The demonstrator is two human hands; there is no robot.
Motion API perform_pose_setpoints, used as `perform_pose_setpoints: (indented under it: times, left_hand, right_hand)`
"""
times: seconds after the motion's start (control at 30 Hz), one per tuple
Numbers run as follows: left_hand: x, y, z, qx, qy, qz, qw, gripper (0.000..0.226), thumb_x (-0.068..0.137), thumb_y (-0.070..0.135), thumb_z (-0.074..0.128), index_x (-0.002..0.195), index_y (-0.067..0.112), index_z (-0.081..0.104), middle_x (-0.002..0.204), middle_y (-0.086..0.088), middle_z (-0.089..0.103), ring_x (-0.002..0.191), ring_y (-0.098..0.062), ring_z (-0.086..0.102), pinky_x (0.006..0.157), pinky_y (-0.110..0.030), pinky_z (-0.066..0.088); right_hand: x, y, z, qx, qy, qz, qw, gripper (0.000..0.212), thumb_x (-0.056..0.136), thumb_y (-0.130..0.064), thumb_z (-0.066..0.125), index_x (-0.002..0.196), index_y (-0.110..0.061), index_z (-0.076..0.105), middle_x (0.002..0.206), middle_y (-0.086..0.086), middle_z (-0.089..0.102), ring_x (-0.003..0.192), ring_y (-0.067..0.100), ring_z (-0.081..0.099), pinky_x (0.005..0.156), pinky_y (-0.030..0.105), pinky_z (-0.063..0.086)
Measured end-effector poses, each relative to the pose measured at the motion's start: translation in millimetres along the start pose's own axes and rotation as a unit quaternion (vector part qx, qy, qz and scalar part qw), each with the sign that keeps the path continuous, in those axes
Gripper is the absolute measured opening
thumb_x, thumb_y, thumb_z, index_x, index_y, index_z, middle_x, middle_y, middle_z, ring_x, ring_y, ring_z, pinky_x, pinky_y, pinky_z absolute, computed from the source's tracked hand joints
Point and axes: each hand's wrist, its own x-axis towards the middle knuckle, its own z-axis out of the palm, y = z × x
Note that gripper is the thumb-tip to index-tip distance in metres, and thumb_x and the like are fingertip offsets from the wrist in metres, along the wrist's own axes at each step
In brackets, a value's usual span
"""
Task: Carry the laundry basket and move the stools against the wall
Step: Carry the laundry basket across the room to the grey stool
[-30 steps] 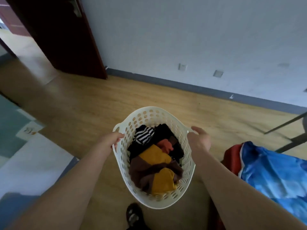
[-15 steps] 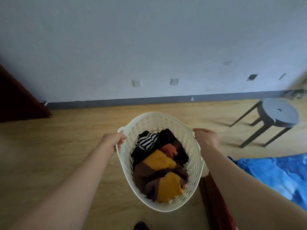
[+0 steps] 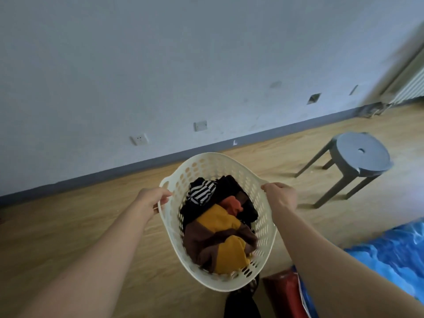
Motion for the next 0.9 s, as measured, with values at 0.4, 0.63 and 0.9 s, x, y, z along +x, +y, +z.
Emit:
perform_pose_setpoints:
  times: [0.4, 0.63, 0.9]
  left_hand:
    - [185, 52, 164, 0.061, -0.029, -0.070, 0.995, 0.034, 0.079, 0.004, 0.070, 0.111, 0.001, 0.062, 0.103, -0.011, 0.066, 0.074, -0.011, 0.061, 0.088, -0.035, 0.051]
    - [283, 38, 216, 0.116, -0.043, -0.098, 0.987, 0.019, 0.080, 0.009, 0.069, 0.098, 0.007, 0.061, 0.075, -0.004, 0.058, 0.074, -0.017, 0.058, 0.074, -0.035, 0.046]
    - [361, 7, 246, 0.135, -0.044, -0.130, 0.981, 0.026, 0.084, 0.007, 0.066, 0.109, 0.005, 0.063, 0.113, -0.008, 0.061, 0.109, -0.021, 0.056, 0.097, -0.046, 0.046]
  right_hand:
    - [216, -7, 48, -0.044, 0.044, 0.102, 0.993, 0.013, 0.083, -0.011, 0.065, 0.071, -0.017, 0.068, 0.061, -0.002, 0.055, 0.059, 0.015, 0.050, 0.075, 0.033, 0.053]
    - [303, 40, 98, -0.059, 0.039, 0.128, 0.989, 0.022, 0.082, -0.006, 0.057, 0.078, -0.019, 0.074, 0.065, 0.000, 0.061, 0.054, 0.014, 0.049, 0.049, 0.023, 0.039]
    - [353, 87, 148, -0.101, 0.000, 0.171, 0.980, 0.024, 0.081, -0.007, 0.059, 0.067, -0.023, 0.070, 0.063, 0.003, 0.060, 0.049, 0.013, 0.042, 0.049, 0.024, 0.040]
